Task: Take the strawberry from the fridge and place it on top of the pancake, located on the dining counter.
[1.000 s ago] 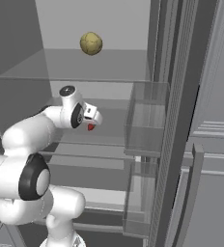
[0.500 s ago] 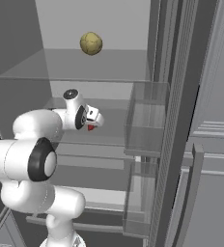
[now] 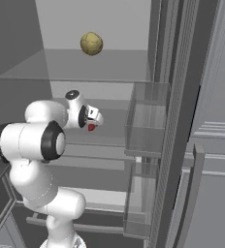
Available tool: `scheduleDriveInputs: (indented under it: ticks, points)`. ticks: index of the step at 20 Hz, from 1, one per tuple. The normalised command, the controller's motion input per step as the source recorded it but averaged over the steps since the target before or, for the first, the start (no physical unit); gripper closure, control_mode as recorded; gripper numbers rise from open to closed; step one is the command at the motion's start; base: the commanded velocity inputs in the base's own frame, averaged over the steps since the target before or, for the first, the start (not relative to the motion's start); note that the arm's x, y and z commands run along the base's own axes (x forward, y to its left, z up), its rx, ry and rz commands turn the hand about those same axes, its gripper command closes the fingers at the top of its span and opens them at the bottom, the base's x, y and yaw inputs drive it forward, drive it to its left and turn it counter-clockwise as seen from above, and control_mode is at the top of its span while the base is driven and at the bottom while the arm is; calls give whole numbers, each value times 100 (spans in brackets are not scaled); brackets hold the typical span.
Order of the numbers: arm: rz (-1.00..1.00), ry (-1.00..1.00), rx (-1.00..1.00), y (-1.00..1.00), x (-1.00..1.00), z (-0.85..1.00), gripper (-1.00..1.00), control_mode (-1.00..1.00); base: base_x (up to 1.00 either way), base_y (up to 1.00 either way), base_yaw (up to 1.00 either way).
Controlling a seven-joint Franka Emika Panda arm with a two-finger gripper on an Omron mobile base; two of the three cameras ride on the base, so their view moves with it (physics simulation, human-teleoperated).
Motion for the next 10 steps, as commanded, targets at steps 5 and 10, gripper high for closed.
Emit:
scheduleDriveInputs:
  ticks: [5,10]
  points:
    - [0,1,0,-19,0,-18,-100,-100,0,0,0]
    - [0,0,0,-5,0,-18,-100,-100,0,0,0]
